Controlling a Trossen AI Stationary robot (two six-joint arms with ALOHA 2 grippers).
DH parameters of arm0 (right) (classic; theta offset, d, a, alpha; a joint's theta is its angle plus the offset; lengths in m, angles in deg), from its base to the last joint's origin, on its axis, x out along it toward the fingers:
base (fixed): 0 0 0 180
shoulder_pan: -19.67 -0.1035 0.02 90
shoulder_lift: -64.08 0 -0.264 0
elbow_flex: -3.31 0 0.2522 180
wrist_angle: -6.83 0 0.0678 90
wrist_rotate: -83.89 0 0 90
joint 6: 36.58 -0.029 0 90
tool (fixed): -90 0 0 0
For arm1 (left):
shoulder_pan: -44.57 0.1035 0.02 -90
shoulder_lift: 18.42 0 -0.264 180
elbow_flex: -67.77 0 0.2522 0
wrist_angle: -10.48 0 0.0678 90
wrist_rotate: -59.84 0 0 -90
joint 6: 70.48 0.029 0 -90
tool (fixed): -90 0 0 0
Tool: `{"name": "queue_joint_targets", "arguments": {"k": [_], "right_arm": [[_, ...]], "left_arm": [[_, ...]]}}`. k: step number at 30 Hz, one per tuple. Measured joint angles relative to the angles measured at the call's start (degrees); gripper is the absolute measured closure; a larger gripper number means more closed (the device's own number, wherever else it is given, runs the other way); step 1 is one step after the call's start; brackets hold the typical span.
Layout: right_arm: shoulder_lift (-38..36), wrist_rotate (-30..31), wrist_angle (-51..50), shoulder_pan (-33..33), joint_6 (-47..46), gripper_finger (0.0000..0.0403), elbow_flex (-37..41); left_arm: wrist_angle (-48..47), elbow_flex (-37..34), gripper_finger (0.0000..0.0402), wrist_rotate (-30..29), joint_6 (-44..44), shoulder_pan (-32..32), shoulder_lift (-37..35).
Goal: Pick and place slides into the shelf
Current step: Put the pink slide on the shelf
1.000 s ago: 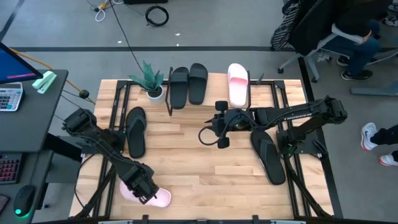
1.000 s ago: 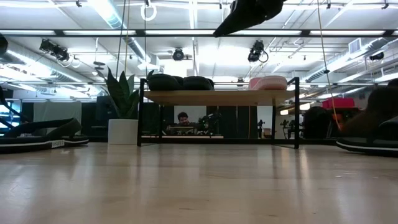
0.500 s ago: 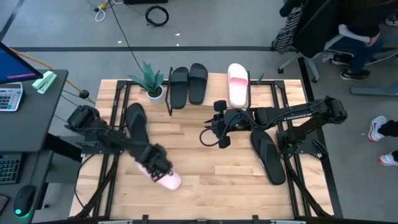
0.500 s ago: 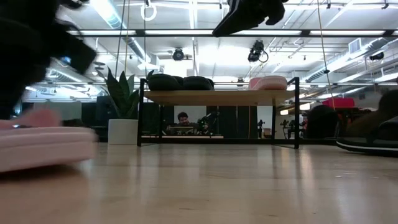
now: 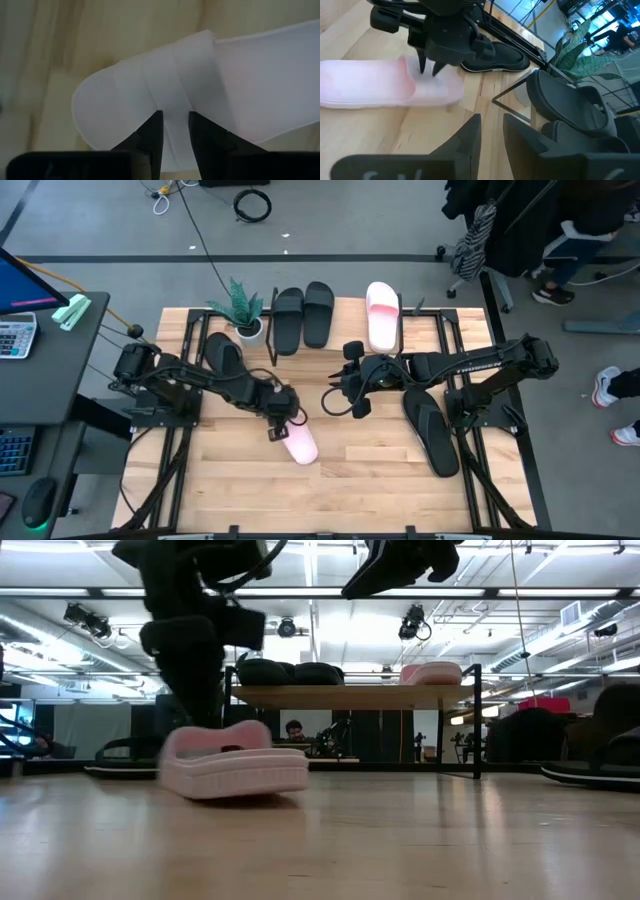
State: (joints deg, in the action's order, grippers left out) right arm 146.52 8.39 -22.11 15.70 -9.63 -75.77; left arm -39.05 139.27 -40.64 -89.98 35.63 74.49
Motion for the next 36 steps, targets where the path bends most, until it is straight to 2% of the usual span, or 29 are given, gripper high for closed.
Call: {"name": "queue_joint_targets", "arguments": {"k": [3,10,16,22,27,33,36], "right_arm": [[0.0,-0.02,0.0,0.0,-2.38,0.0316,0.0],[0.0,-0.04,-2.22,0.0,-8.55,0.0316,-0.02],[0.0,-0.04,-4.47,-0.02,-15.0,0.0316,-0.02],[0.0,-0.04,-7.96,-0.33,-20.65,0.0316,-0.02],[0.0,-0.03,-10.79,-1.23,-23.51,0.0316,-0.01],[0.0,-0.02,-11.59,-3.36,-23.96,0.0316,0.0],[0.0,-0.02,-11.61,-4.45,-23.94,0.0316,0.0]], "left_arm": [[1.92,0.0,0.0309,-0.02,3.74,0.27,0.0],[0.76,0.68,0.032,-2.96,3.63,-1.74,0.03],[-4.18,7.97,0.033,-9.12,3.55,-6.2,0.07],[-4.1,12.57,0.0326,-10.73,-1.18,-10.1,0.07],[-3.57,10.47,0.0301,-10.73,-0.85,-11.95,1.45],[-3.26,10.21,0.0243,-10.95,-0.86,-11.89,6.19],[-3.46,10.21,0.022,-14.34,-2.53,-11.37,8.16]]}}
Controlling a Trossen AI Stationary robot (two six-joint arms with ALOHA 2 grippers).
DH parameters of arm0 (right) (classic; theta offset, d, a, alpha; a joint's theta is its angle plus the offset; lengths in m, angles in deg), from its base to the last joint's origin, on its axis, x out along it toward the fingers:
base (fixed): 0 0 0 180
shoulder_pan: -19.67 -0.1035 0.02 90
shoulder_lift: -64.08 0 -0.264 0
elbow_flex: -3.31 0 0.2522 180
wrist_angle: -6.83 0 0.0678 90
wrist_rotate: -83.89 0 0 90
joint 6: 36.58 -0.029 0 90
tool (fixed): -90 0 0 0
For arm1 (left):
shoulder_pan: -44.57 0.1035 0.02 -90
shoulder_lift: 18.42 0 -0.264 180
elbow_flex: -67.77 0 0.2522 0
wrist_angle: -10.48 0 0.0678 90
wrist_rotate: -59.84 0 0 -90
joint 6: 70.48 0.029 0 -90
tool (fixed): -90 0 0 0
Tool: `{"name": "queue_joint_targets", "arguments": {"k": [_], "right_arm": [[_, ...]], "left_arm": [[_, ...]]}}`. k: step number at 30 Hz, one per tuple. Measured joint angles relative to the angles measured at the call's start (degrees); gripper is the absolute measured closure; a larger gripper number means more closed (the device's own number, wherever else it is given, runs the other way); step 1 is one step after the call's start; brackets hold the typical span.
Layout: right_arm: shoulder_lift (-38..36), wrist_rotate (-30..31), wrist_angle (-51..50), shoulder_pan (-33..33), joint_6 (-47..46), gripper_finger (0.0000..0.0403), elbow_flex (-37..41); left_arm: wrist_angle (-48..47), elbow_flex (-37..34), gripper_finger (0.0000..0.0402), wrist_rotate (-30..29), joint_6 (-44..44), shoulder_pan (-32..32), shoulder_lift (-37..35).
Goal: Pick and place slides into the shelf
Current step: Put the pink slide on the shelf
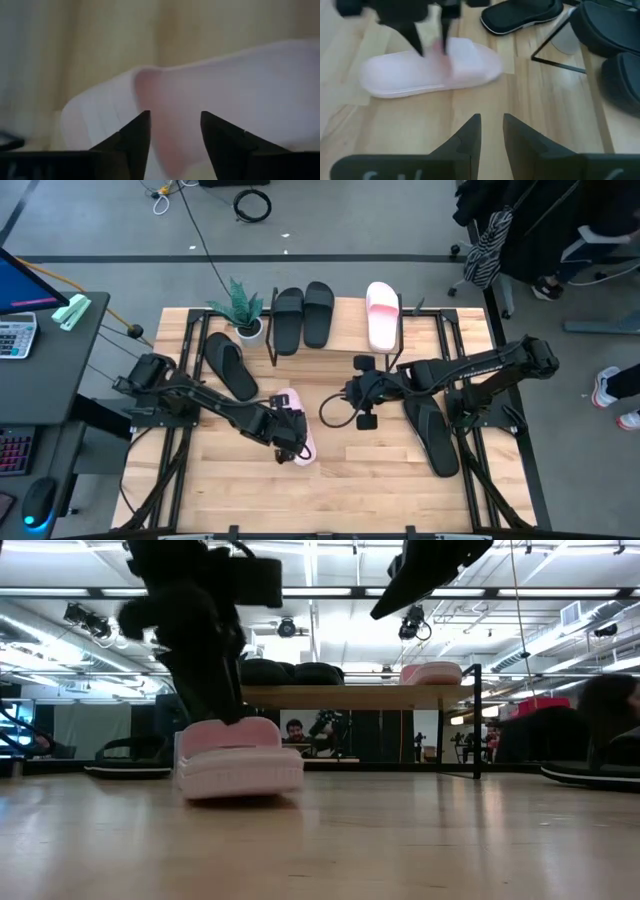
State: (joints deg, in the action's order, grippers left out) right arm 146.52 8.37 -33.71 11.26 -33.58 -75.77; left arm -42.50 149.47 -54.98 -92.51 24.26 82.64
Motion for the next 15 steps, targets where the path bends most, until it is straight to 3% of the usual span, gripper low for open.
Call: {"name": "queue_joint_targets", "arguments": {"k": [6,15], "right_arm": [[0.0,-0.03,0.0,-1.19,1.6,0.0316,0.0],[0.01,0.04,0.02,-0.94,4.76,0.0316,0.0]], "left_arm": [[-0.67,0.02,0.0215,-10.47,-4.74,0.16,0.28],[-3.19,0.04,0.0265,-11.65,-4.34,-0.35,-0.22]]}}
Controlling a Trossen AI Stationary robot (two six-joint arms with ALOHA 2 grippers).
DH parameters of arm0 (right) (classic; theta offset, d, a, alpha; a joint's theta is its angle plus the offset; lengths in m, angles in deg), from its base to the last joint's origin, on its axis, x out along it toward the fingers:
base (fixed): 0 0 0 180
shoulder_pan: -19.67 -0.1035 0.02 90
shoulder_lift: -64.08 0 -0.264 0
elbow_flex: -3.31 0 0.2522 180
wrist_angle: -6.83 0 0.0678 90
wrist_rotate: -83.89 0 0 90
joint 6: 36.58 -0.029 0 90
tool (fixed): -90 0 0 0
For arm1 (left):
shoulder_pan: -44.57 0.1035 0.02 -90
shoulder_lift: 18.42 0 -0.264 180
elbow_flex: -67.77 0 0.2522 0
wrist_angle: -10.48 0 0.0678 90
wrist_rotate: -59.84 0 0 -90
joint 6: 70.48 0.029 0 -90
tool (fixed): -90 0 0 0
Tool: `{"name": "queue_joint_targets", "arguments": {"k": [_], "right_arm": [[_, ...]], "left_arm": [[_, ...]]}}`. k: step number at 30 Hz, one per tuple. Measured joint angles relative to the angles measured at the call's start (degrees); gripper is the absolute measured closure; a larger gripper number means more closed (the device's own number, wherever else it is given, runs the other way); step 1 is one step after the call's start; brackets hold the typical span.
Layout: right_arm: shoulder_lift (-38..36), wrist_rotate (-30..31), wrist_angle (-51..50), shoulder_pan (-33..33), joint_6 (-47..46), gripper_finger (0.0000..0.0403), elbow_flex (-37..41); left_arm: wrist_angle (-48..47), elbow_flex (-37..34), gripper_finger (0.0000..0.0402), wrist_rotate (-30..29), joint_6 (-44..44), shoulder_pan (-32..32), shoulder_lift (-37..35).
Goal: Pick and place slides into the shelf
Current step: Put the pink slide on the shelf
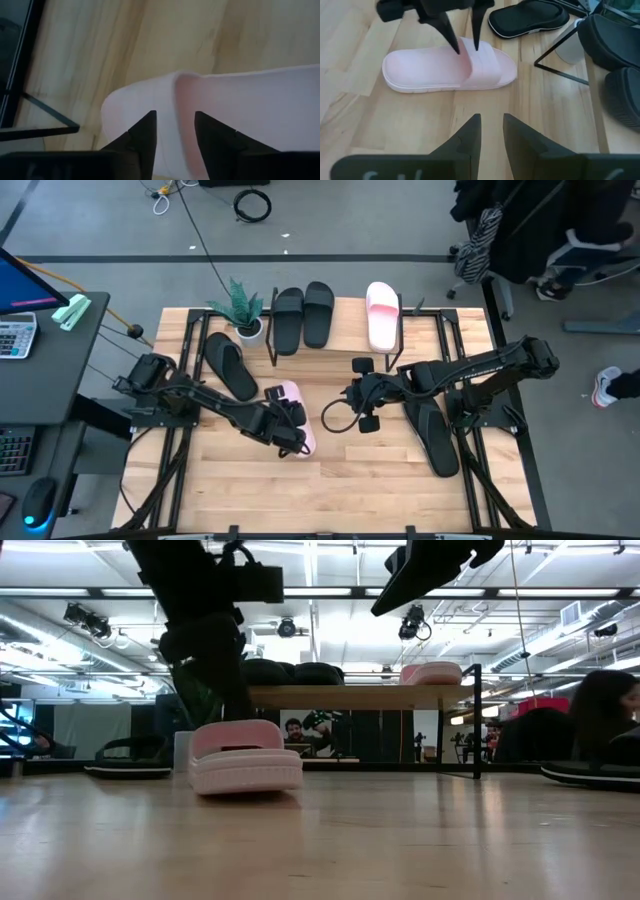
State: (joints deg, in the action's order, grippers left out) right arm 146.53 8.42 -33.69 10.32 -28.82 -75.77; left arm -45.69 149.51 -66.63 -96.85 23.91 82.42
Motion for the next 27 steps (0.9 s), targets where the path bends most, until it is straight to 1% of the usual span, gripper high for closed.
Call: {"name": "queue_joint_targets", "arguments": {"k": [4,7,16,21,24,27], "right_arm": [[0.0,0.0,0.02,0.09,-0.01,0.0316,0.0],[0.01,0.0,0.02,0.09,-0.01,0.0316,0.02],[0.01,-0.02,0.13,0.09,-0.04,0.0316,0.04],[0.01,0.0,0.03,0.09,-0.1,0.0316,0.04],[0.01,0.0,-0.22,0.09,-0.23,0.0316,0.04],[0.01,0.02,-0.6,0.09,-0.19,0.0316,0.04]], "left_arm": [[-0.07,0.0,0.0277,0.04,0.02,0.19,0.02],[-0.46,0.0,0.0276,0.07,0.02,0.57,0.37],[-1.53,0.0,0.0238,0.2,-0.38,2.06,3.76],[-2.21,-0.02,0.0235,0.06,-2.37,4.52,6.16],[-2.46,0.03,0.0254,-0.01,-4.7,5.72,6.33],[-3.25,0.17,0.0304,-0.86,-4.8,5.83,6.29]]}}
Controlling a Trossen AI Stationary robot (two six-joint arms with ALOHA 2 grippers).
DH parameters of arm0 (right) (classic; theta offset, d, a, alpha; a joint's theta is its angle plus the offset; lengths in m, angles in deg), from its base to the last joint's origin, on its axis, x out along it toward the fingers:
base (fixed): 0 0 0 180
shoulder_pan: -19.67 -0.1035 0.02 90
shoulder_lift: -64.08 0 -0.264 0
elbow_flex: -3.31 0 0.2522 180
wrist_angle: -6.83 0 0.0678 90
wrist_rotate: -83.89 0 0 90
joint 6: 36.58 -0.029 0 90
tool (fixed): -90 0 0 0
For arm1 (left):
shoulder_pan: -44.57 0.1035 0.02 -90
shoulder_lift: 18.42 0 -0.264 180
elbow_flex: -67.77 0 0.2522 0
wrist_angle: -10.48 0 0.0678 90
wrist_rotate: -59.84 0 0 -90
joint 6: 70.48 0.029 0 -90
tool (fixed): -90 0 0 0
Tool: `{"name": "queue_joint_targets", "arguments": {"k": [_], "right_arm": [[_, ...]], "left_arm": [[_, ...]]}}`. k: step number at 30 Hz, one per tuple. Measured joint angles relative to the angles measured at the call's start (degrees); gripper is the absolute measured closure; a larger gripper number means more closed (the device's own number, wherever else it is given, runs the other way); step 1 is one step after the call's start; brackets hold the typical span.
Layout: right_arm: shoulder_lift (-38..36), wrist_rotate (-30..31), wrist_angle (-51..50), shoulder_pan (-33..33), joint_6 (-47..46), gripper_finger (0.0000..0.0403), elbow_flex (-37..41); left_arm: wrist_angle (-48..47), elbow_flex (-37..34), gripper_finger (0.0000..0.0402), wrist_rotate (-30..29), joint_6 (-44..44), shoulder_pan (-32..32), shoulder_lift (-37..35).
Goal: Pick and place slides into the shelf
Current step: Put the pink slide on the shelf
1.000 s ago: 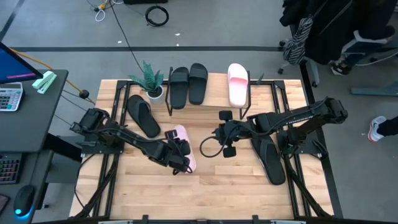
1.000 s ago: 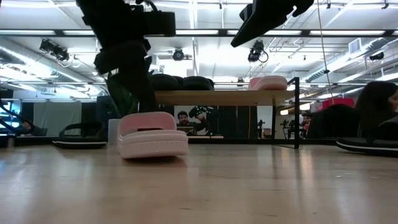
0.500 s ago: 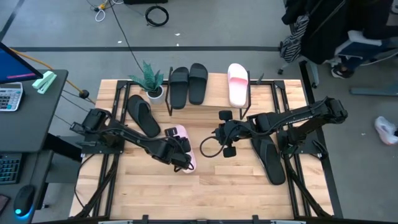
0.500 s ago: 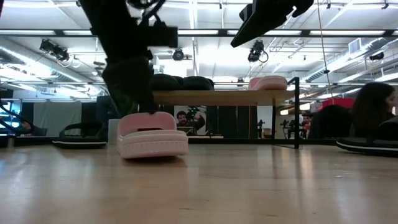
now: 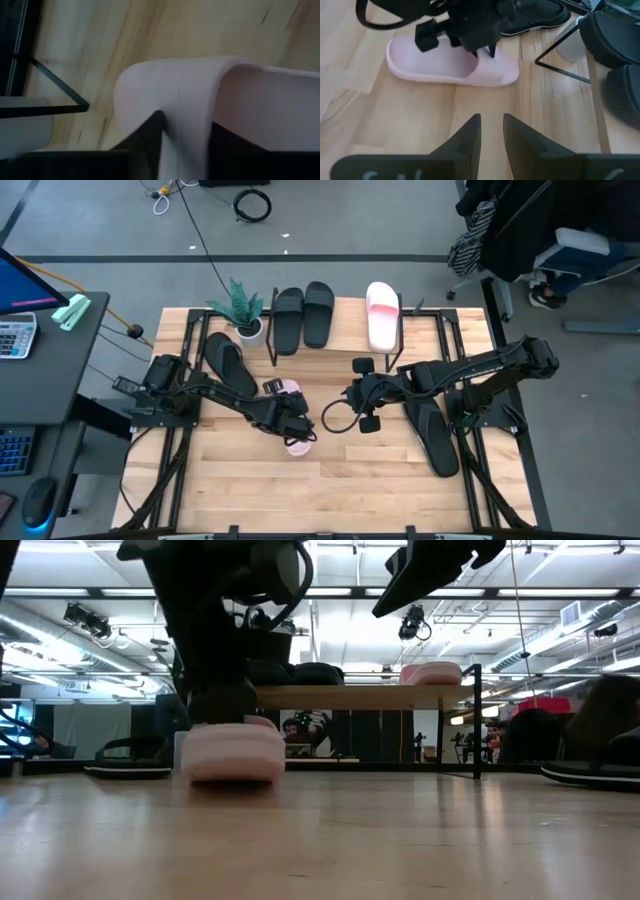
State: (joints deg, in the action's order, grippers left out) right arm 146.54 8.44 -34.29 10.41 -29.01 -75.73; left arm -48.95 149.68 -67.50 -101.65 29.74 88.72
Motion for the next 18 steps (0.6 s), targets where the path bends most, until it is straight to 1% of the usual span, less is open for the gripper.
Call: {"name": "queue_joint_targets", "arguments": {"k": [3,4,6,8,10,13,16,18], "right_arm": [[-0.41,0.03,-2.48,0.03,-0.08,0.0316,0.0],[-0.8,0.6,-3.94,0.08,-0.39,0.0316,0.0],[-1.86,3.17,-7.1,0.09,-2.44,0.0316,0.0],[-3.52,7.0,-10.86,0.1,-6.04,0.0316,0.0],[-5.34,11.17,-14.62,0.11,-10.37,0.0316,0.0],[-8.95,17.44,-20.45,0.1,-18.2,0.0316,0.0],[-12.69,21.87,-26.16,0.09,-27.26,0.0316,0.0],[-14.94,23.77,-29.38,0.09,-33.2,0.0316,0.0]], "left_arm": [[-2.54,1.75,0.0374,-0.1,0.11,-1.71,0.03],[-3.48,2.75,0.0384,-0.26,0.11,-2.5,0.02],[-6.79,5.8,0.0383,0.29,0.19,-4.17,0.02],[-12.38,9.84,0.0378,-0.66,0.34,-5.61,0.03],[-18.54,14.8,0.038,-4.42,0.52,-6.49,0.02],[-25.93,23.09,0.0391,-13.01,2.94,-6.64,0.02],[-27.92,31.21,0.0386,-20.83,8.45,-5.82,0.02],[-27.32,36.45,0.0382,-24.4,13.32,-4.48,0.02]]}}
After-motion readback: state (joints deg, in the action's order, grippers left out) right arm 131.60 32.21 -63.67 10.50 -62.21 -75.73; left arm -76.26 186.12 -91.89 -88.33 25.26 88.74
